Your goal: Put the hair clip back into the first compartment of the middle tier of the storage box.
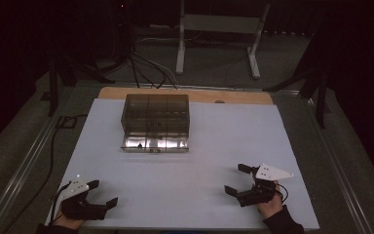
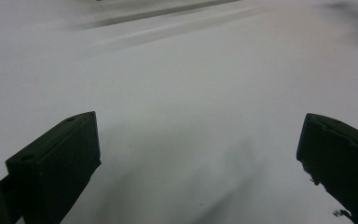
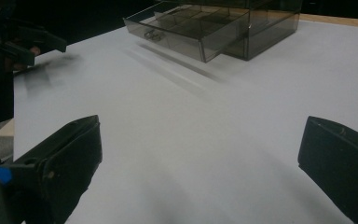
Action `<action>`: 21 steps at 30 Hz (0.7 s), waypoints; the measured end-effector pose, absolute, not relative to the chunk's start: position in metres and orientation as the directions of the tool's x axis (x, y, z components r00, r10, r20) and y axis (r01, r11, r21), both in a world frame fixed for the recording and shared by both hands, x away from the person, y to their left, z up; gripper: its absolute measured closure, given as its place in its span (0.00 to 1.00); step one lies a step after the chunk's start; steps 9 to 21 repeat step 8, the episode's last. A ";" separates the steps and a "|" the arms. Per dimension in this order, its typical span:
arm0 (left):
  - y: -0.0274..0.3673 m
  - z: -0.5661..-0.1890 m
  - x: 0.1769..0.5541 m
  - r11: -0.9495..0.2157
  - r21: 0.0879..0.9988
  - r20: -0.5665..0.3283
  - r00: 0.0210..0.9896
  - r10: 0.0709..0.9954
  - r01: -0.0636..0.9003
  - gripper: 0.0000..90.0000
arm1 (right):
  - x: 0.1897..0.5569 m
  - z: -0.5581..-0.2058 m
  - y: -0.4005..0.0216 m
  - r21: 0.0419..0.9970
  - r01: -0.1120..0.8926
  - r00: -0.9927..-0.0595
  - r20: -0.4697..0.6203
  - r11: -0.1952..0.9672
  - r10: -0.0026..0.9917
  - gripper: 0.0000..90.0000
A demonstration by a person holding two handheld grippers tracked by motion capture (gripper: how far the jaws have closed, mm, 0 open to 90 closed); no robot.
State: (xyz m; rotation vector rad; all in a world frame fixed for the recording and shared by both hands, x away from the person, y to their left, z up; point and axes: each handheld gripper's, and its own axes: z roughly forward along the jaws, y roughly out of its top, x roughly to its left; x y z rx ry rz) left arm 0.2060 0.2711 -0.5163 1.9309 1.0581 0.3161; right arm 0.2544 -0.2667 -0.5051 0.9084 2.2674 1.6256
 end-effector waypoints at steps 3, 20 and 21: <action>0.271 -0.517 0.206 -0.248 0.795 -0.177 0.603 0.778 0.554 0.01 | 0.255 -0.505 -0.267 0.911 0.360 -0.789 0.181 0.203 0.587 0.00; 0.272 -0.516 0.206 -0.232 0.799 -0.180 0.589 0.788 0.555 0.01 | 0.255 -0.505 -0.267 0.910 0.362 -0.788 0.182 0.203 0.589 0.00; 0.272 -0.516 0.206 -0.232 0.799 -0.180 0.589 0.788 0.555 0.01 | 0.255 -0.505 -0.267 0.910 0.362 -0.788 0.182 0.203 0.589 0.00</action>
